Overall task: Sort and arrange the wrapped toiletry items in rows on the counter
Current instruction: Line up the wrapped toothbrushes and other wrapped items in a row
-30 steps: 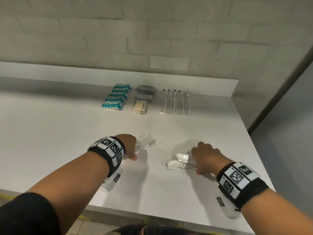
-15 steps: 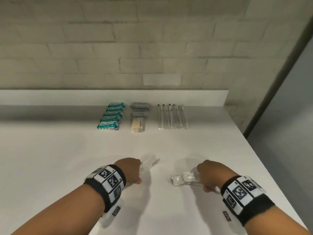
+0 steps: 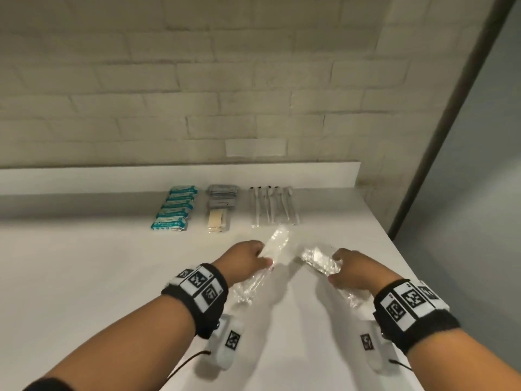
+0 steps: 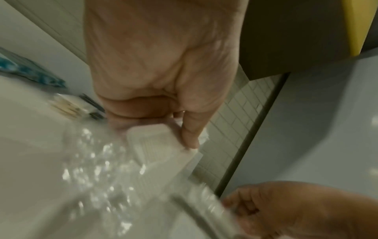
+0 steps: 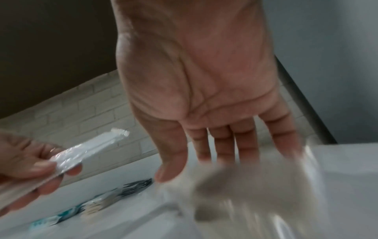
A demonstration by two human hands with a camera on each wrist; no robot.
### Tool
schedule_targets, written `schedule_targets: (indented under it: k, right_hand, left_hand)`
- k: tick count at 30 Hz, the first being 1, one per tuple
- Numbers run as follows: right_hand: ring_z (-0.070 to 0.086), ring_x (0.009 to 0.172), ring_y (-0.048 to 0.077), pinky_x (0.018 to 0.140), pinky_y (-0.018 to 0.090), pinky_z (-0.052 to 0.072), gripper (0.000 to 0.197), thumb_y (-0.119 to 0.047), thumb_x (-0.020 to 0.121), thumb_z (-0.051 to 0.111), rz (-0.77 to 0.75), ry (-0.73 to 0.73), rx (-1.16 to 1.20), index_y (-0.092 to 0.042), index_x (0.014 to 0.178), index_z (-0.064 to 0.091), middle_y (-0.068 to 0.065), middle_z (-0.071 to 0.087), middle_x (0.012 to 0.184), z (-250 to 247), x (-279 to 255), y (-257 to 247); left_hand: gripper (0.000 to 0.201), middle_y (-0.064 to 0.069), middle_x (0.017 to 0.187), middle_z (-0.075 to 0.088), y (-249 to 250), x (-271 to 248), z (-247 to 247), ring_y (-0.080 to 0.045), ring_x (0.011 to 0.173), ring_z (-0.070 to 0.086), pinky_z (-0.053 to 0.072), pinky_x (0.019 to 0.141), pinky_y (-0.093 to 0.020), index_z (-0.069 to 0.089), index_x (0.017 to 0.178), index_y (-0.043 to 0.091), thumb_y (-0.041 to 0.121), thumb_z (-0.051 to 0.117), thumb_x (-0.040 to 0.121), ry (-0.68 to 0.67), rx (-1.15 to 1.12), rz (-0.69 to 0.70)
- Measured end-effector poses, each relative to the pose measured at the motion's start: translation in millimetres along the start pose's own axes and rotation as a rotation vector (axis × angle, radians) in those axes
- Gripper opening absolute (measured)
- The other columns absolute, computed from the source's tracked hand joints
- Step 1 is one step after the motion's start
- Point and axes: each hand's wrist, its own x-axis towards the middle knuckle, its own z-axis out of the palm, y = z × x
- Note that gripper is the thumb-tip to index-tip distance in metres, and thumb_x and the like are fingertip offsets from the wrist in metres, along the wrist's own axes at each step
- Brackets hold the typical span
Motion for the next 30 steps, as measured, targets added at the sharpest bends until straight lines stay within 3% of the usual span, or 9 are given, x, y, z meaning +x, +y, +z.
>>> schedule_targets:
  k: [4,8,11,14,16,19,21,26,30]
  right_hand:
    - [0.044,0.124,0.016,0.104,0.039,0.042,0.058,-0.037,0.089,0.062,-0.183,0.259,0.463,-0.032,0.142,0.039,-0.005,0.045,0.133,-22.6,6.2,12.1]
    - [0.058,0.100,0.010,0.086,0.023,0.044,0.040,-0.021,0.082,0.073,-0.405,0.164,0.409,-0.028,0.120,0.063,-0.006,0.061,0.110,-49.9,7.9,13.7]
    - [0.062,0.065,0.014,0.061,0.023,0.047,0.012,-0.014,0.081,0.071,-0.306,0.205,0.469,-0.025,0.084,0.067,0.000,0.068,0.081,-59.1,23.9,27.8]
    - [0.063,0.058,0.015,0.051,0.024,0.048,0.005,-0.013,0.088,0.062,-0.200,0.311,0.790,-0.018,0.087,0.059,0.003,0.067,0.083,-66.0,34.9,46.1]
    - [0.063,0.054,0.014,0.048,0.023,0.048,0.003,-0.013,0.093,0.057,-0.195,0.290,0.947,-0.012,0.094,0.055,0.006,0.067,0.087,-68.5,38.0,53.4]
    - [0.062,0.048,0.011,0.046,0.021,0.047,0.010,-0.017,0.096,0.052,-0.165,0.194,0.999,-0.009,0.102,0.053,0.010,0.069,0.088,-60.5,45.6,55.4]
    - [0.064,0.053,0.017,0.052,0.027,0.048,0.012,-0.019,0.096,0.050,-0.137,0.136,1.032,-0.010,0.103,0.052,0.013,0.071,0.087,-51.8,51.9,56.1]
    - [0.062,0.049,0.017,0.049,0.023,0.040,0.012,-0.020,0.098,0.042,-0.039,0.081,1.033,-0.014,0.093,0.051,0.008,0.069,0.075,-49.2,65.9,63.2]
    - [0.068,0.075,0.027,0.060,0.027,0.047,0.032,-0.030,0.092,0.047,0.125,-0.082,0.440,-0.007,0.114,0.052,0.013,0.070,0.098,-48.2,93.2,82.9]
  left_hand:
    - [0.025,-0.002,0.087,0.061,37.0,24.8,9.9,-0.016,0.078,0.054,0.042,0.072,-0.027,0.066,0.101,0.008,0.030,0.064,0.090,-0.052,0.027,0.056]
    - [0.025,-0.002,0.097,0.066,79.6,50.3,24.3,-0.013,0.087,0.056,0.040,0.072,-0.024,0.068,0.105,0.015,0.031,0.068,0.086,-0.088,0.128,0.130]
    - [0.038,0.001,0.115,0.064,100.3,70.9,35.4,-0.018,0.108,0.057,0.043,0.091,-0.028,0.064,0.114,0.024,0.036,0.073,0.080,0.253,0.130,0.150]
    - [0.069,-0.004,0.141,0.039,110.3,82.8,49.0,-0.021,0.132,0.034,0.028,0.110,-0.031,0.043,0.138,0.022,0.036,0.074,0.078,0.666,0.051,0.083]
    - [0.072,-0.003,0.141,0.041,117.0,89.1,59.4,-0.020,0.132,0.037,0.028,0.107,-0.024,0.036,0.143,0.017,0.034,0.071,0.082,0.591,-0.243,0.000]
    - [0.072,-0.005,0.107,0.063,126.7,96.1,79.0,-0.020,0.099,0.062,0.048,0.087,-0.031,0.029,0.146,0.015,0.027,0.069,0.087,0.303,-0.730,-0.104]
    - [0.072,-0.008,0.093,0.062,129.7,104.1,88.6,-0.018,0.081,0.064,0.052,0.078,-0.032,0.028,0.146,0.015,0.013,0.069,0.086,0.309,-0.831,-0.098]
    - [0.067,-0.006,0.082,0.061,125.0,128.3,82.9,-0.015,0.068,0.062,0.055,0.069,-0.028,0.038,0.142,0.018,0.006,0.069,0.084,0.273,-0.719,-0.110]
    - [0.067,-0.004,0.112,0.066,102.8,148.0,67.1,-0.018,0.100,0.064,0.052,0.087,-0.029,0.038,0.144,0.022,0.025,0.070,0.085,0.086,-0.139,-0.185]
